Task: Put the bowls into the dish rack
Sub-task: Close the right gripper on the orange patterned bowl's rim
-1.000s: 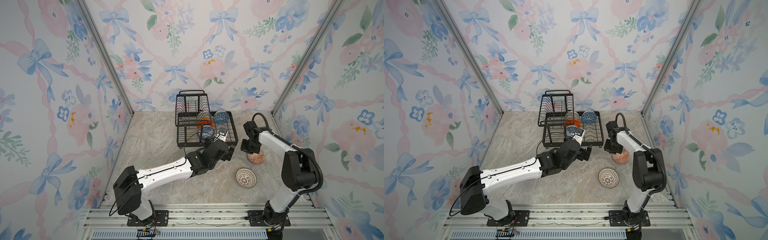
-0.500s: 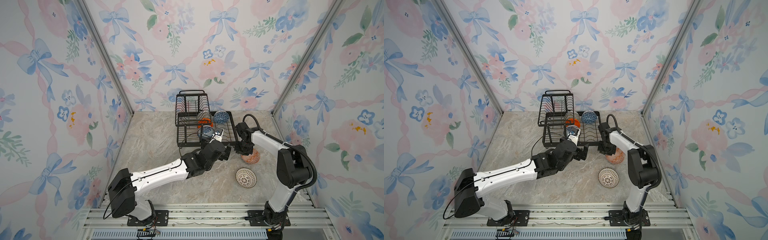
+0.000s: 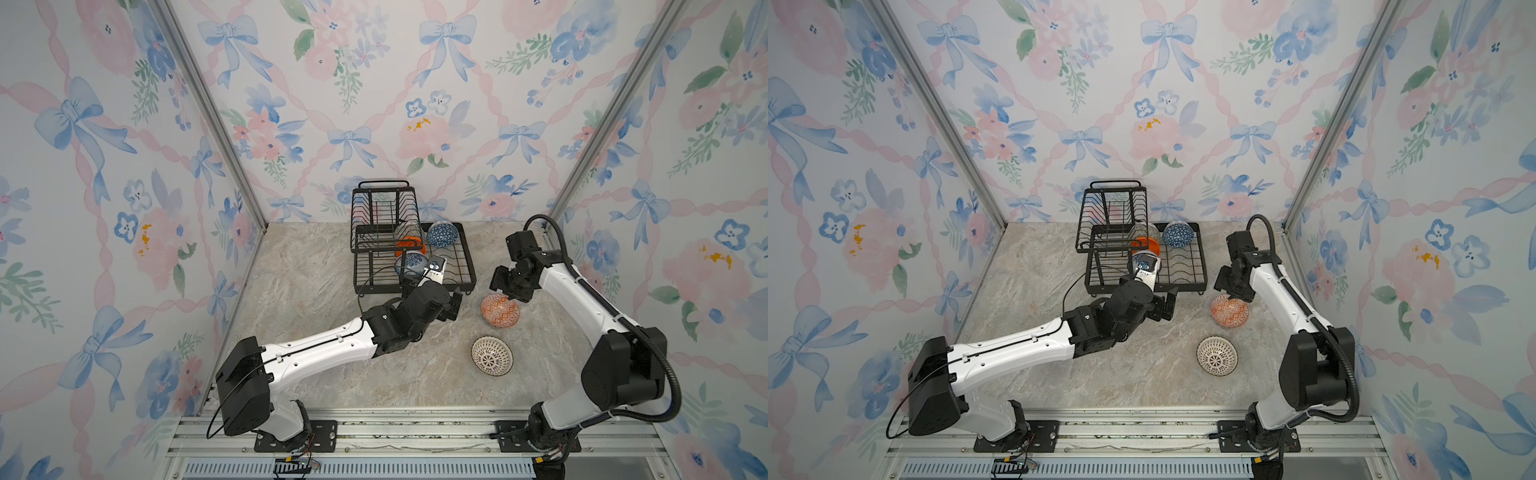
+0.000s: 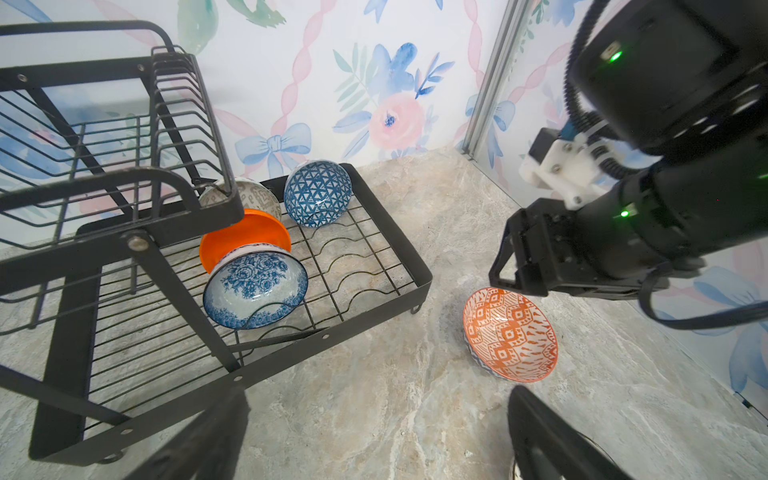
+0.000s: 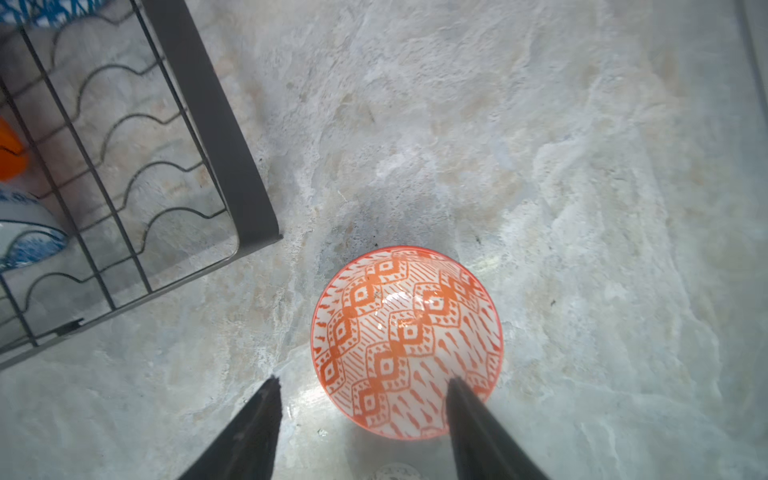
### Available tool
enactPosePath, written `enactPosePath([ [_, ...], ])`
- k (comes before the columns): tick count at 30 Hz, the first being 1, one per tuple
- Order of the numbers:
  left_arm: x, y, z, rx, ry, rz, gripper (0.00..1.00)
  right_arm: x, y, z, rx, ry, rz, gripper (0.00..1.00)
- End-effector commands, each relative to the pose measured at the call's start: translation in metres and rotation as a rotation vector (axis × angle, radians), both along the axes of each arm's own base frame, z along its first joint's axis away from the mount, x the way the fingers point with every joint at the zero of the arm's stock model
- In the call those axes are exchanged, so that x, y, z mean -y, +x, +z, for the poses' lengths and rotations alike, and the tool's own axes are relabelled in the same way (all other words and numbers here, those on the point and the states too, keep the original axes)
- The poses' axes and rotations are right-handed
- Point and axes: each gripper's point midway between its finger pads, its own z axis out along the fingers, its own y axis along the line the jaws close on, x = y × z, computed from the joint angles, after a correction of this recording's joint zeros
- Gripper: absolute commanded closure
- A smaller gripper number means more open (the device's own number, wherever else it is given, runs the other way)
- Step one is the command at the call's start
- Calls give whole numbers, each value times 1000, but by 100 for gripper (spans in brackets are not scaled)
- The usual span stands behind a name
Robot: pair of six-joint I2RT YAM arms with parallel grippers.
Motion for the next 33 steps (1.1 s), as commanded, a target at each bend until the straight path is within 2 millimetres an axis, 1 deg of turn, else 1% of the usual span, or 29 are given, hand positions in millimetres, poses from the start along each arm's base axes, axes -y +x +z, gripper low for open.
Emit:
enactPosePath([
  [1, 9, 1, 0, -3, -2, -24, 2, 19, -27, -8, -51, -6, -47, 30],
  [3, 10, -1, -2, -12, -6, -31, 2, 28, -37, -13, -67, -11, -68, 29],
  [7, 14, -3, -8, -30, -8, -53, 2, 42, -56, -35, -120, 4, -107, 29],
  [10, 16, -5, -11, -38, -8, -63, 2, 42, -65, -51, -142, 28, -112, 29],
  [14, 18, -7, -13, -43, -2, -79, 2, 40, -70, -70, -175, 39, -109, 31],
  [19, 18, -8, -13, -43, 4, -92, 2, 39, -65, -83, -183, 50, -113, 34],
  [23, 16, -9, -13, -43, 7, -92, 2, 38, -57, -89, -187, 55, -118, 34],
  [27, 12, -8, -13, -38, 14, -88, 2, 37, -49, -98, -200, 68, -126, 36],
  [30, 11, -5, -14, -41, 16, -87, 2, 40, -44, -104, -208, 70, -141, 41],
  [33, 11, -2, -16, -46, 23, -88, 2, 43, -41, -110, -221, 72, -151, 47],
])
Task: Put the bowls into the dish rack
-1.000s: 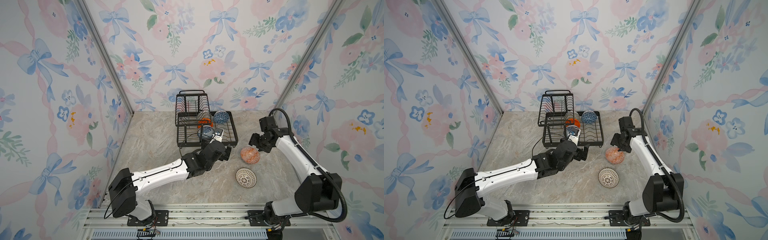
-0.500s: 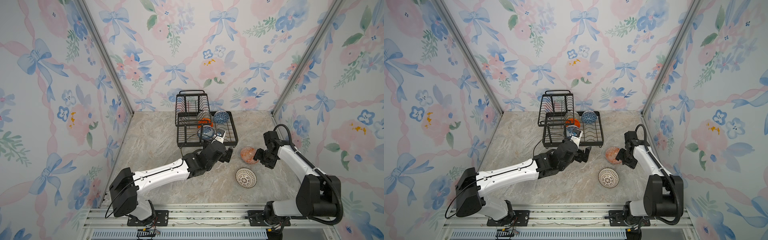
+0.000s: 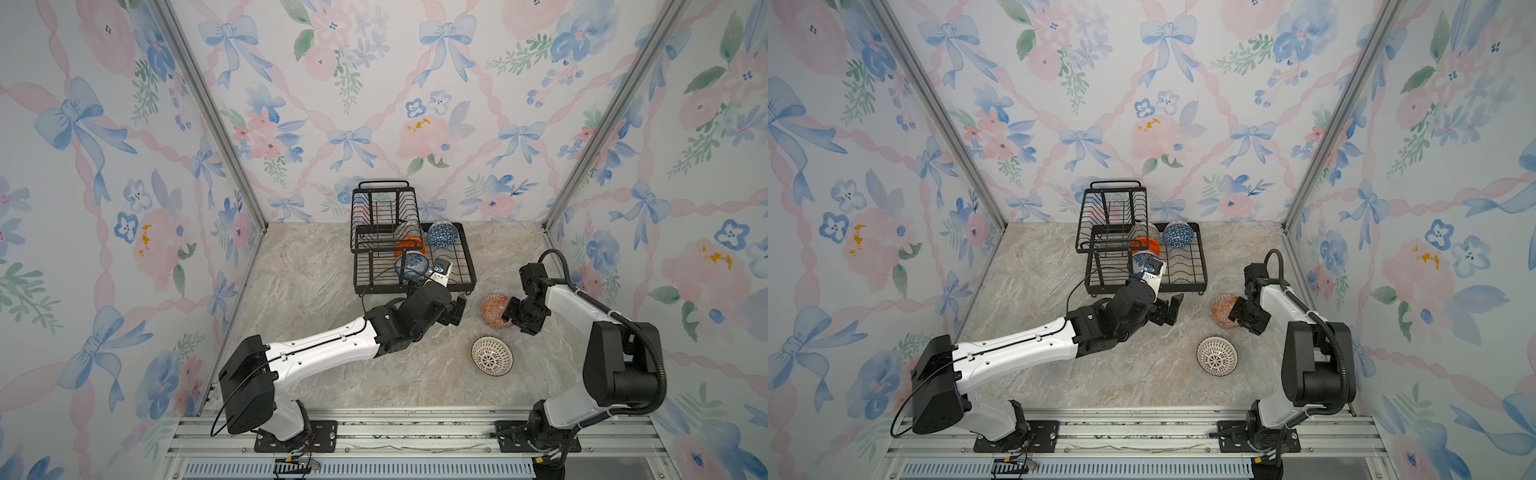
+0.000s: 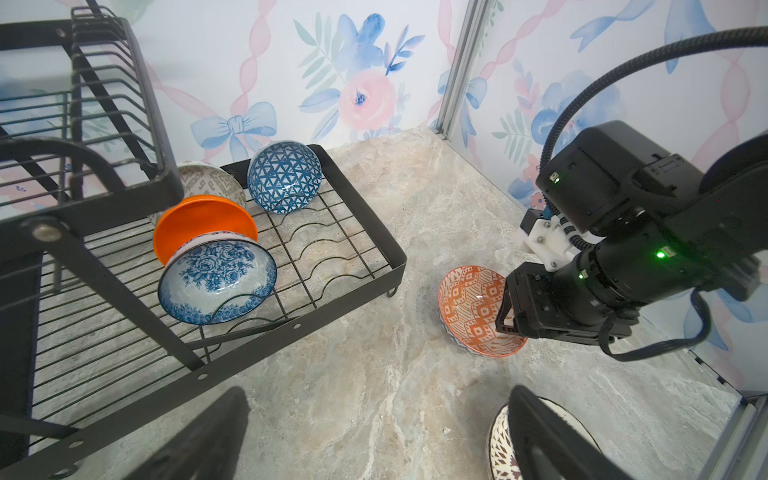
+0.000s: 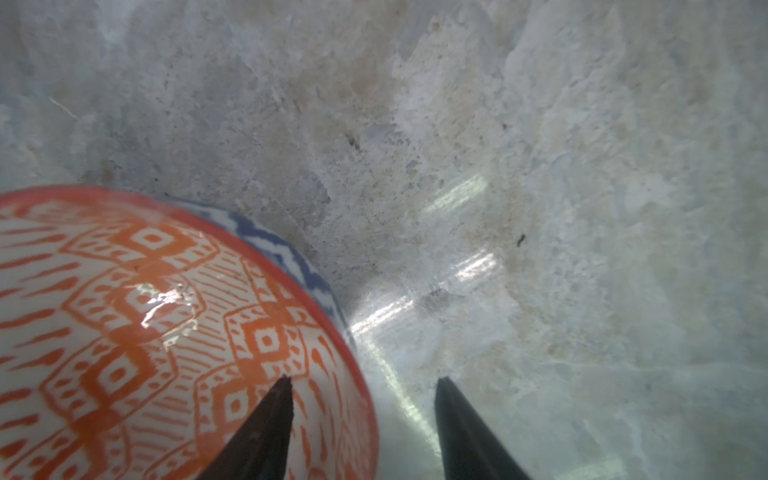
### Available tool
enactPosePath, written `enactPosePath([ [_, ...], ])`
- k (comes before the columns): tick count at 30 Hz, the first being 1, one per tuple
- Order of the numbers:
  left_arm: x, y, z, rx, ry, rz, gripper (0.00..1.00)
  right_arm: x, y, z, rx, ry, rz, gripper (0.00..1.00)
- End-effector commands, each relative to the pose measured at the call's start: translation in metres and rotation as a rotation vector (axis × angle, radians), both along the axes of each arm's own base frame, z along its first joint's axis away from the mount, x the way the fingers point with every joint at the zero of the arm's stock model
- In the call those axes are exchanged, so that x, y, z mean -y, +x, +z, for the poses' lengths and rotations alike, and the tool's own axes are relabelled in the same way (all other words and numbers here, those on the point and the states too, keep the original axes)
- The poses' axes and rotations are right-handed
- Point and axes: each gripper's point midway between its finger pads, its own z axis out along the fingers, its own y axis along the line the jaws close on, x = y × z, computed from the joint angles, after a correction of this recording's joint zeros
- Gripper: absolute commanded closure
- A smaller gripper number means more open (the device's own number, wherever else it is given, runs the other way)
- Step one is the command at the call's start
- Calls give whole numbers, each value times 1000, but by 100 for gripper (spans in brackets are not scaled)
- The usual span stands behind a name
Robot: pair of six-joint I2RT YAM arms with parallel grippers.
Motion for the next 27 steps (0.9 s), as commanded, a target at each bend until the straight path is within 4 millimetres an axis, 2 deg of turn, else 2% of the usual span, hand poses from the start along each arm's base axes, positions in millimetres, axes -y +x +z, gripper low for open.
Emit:
enactPosePath([
  [1, -2, 4, -5, -2, 26, -10, 2, 3, 12, 0, 18, 10, -17, 51],
  [4, -1, 6, -7, -7, 31, -13, 2, 2, 14, -2, 14, 13, -15, 61],
  [9, 0, 8, -9, -12, 34, -19, 2, 2, 18, -3, 18, 16, -18, 72],
  [19, -7, 8, 2, -28, -9, -9, 2, 2, 29, 19, 52, 2, 3, 94],
  [23, -14, 1, -3, -72, -56, 8, 2, 1, 27, 25, 56, -5, 22, 99],
  [27, -18, -9, -6, -122, -110, 2, 2, 0, 24, 39, 81, -29, 42, 100],
])
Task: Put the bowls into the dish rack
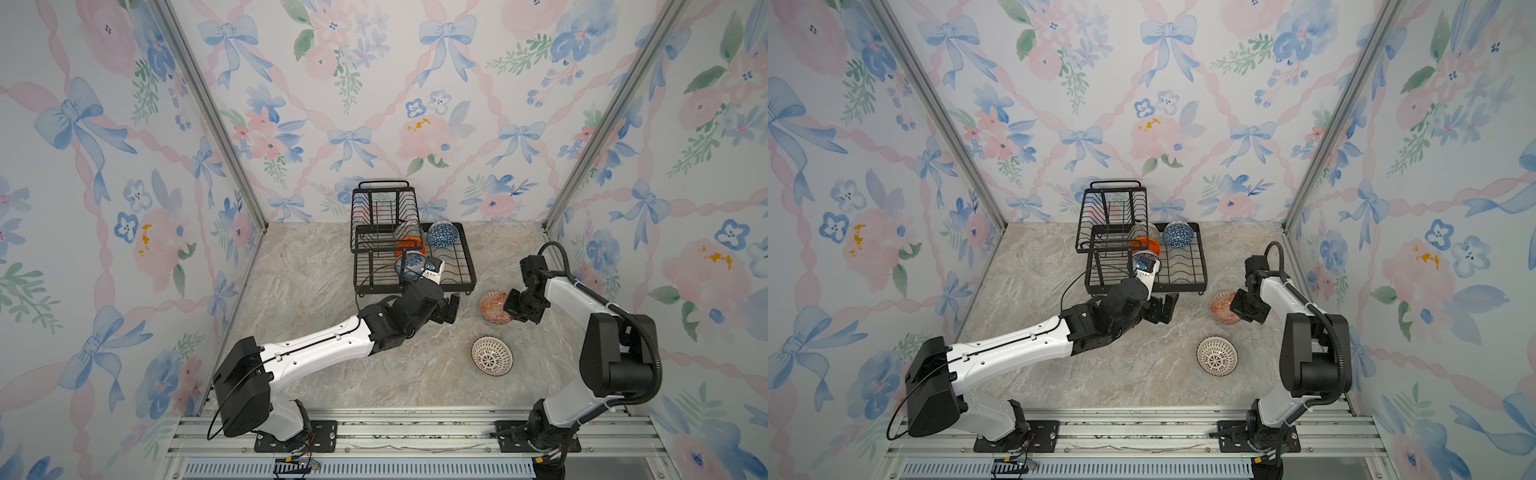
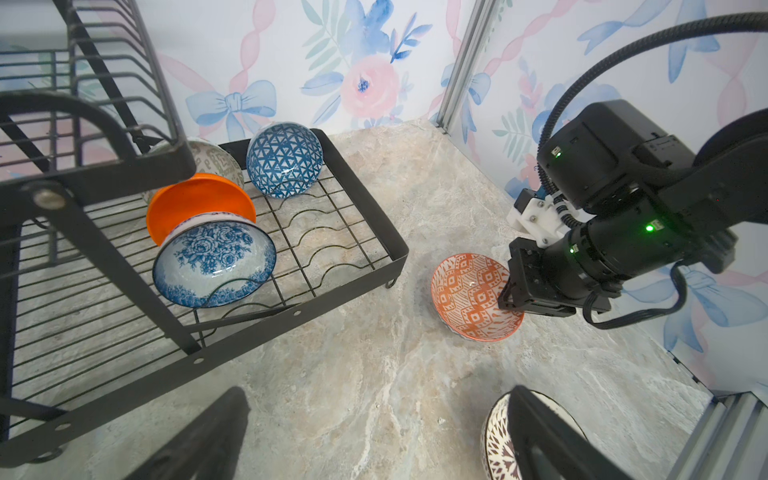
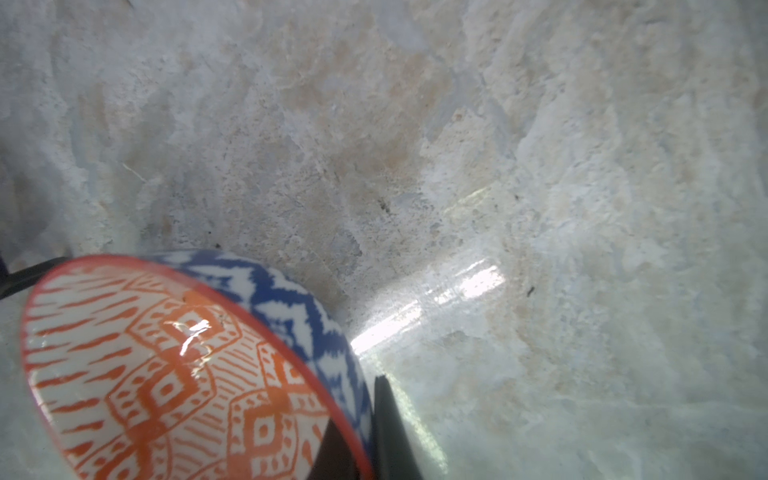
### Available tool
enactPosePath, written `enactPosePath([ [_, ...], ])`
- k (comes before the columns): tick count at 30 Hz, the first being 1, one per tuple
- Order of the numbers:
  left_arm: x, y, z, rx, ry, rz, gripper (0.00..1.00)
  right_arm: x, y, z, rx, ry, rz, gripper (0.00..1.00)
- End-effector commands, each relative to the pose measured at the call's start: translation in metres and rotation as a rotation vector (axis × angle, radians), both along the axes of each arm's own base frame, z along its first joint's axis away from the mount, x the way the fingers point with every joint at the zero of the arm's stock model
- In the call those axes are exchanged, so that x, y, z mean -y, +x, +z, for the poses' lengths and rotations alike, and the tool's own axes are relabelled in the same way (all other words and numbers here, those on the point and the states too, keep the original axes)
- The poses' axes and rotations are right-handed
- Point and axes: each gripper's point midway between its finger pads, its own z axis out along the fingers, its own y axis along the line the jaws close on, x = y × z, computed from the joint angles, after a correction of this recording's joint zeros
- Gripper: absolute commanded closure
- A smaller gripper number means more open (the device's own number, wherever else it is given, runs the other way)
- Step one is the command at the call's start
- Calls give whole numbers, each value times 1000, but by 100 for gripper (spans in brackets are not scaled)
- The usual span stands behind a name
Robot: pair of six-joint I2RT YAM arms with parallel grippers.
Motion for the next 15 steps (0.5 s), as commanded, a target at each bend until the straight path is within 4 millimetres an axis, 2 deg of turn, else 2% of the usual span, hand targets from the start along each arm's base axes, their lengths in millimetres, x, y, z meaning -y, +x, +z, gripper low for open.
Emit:
enactPosePath([
  [1, -4, -10, 2, -60, -61, -18, 2, -1, 4, 32, 62, -36, 34, 100],
  [5, 6, -12, 22, -67, -102, -53, 2, -2, 10, 64, 126, -65, 48, 100],
  [8, 14, -5, 42, -59, -131, -62, 2, -7, 23, 98, 211, -85, 62, 100],
  [10, 21, 6, 55, -72, -169, -68, 2, -13, 36, 125, 288, -91, 76, 100],
  [15, 37, 44, 68, -182, -298, -67, 2, -26, 70, 187, 461, -96, 117, 100],
])
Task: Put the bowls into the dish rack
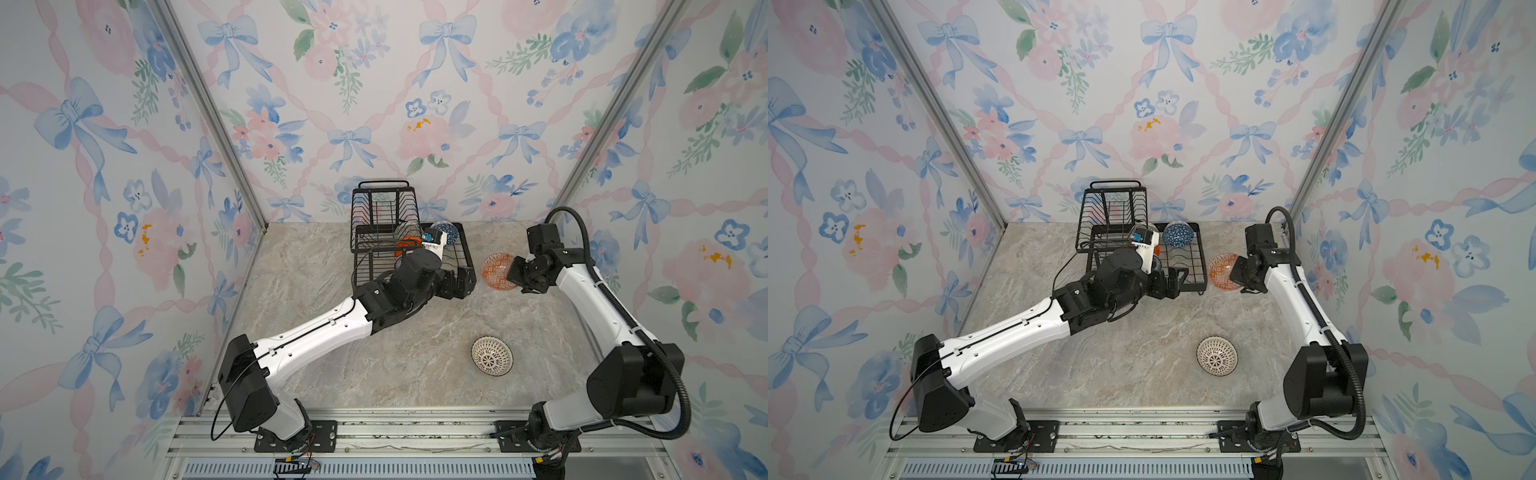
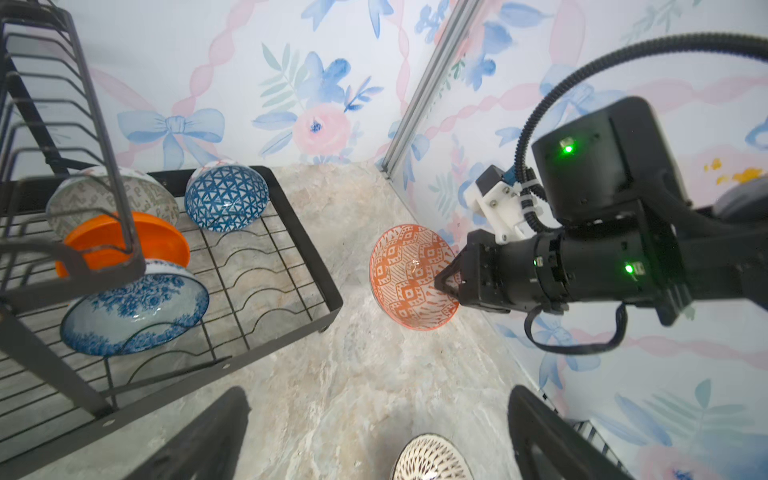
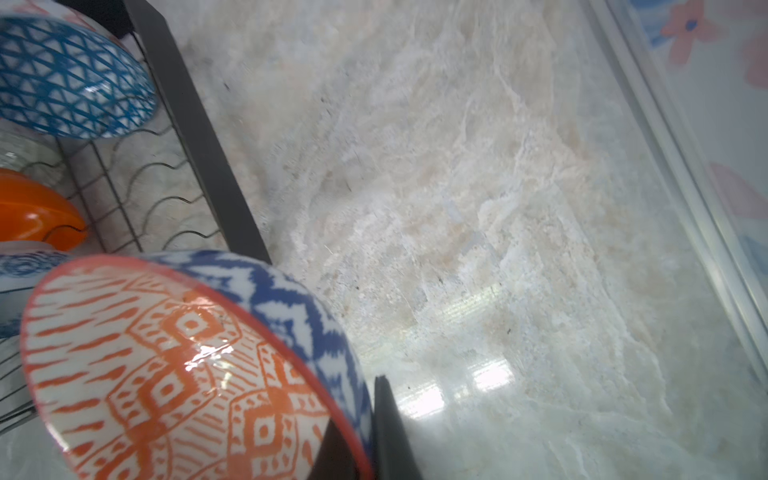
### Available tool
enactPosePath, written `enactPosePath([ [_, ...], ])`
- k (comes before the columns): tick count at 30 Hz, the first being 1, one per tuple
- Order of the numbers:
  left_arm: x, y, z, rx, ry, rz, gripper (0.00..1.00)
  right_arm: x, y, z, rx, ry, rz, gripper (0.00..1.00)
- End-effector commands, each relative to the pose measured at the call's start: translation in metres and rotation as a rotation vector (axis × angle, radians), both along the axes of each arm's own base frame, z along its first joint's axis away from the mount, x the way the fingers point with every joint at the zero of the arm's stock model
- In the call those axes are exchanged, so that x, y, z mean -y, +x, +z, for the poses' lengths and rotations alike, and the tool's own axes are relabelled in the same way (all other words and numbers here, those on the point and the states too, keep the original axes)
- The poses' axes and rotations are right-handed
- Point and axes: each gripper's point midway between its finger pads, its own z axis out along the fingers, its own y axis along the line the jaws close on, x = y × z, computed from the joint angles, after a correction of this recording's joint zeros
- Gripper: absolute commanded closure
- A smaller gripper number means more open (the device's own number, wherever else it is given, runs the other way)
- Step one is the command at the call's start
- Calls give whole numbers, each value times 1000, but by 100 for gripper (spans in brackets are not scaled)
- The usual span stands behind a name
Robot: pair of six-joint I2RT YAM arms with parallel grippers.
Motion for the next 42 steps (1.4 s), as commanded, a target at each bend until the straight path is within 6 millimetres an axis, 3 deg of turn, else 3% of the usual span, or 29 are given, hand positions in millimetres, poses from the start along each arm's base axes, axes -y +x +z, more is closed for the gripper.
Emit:
enactPosePath([
  [1, 16, 17, -8, -113, -61, -37, 2, -6, 18, 53, 146, -12, 30, 100],
  [10, 54, 56, 12, -152, -143, -52, 2, -33, 53, 119, 425, 3, 136, 100],
  [16, 49, 83, 12, -152, -165, 14, 2, -48, 62, 142, 493, -5, 195, 100],
  [24, 40, 125, 9, -172, -209, 52, 21, -74, 71, 161, 568, 12, 250, 100],
  [29, 41, 135, 20, -152, -233, 48, 29, -92, 69, 166, 580, 15, 292, 100],
  [34, 42, 139, 13, -177, -243, 60, 44, -98, 68, 161, 581, 30, 300, 100],
  [42, 41, 134, 9, -192, -239, 61, 67, -92, 67, 146, 535, 5, 261, 100],
])
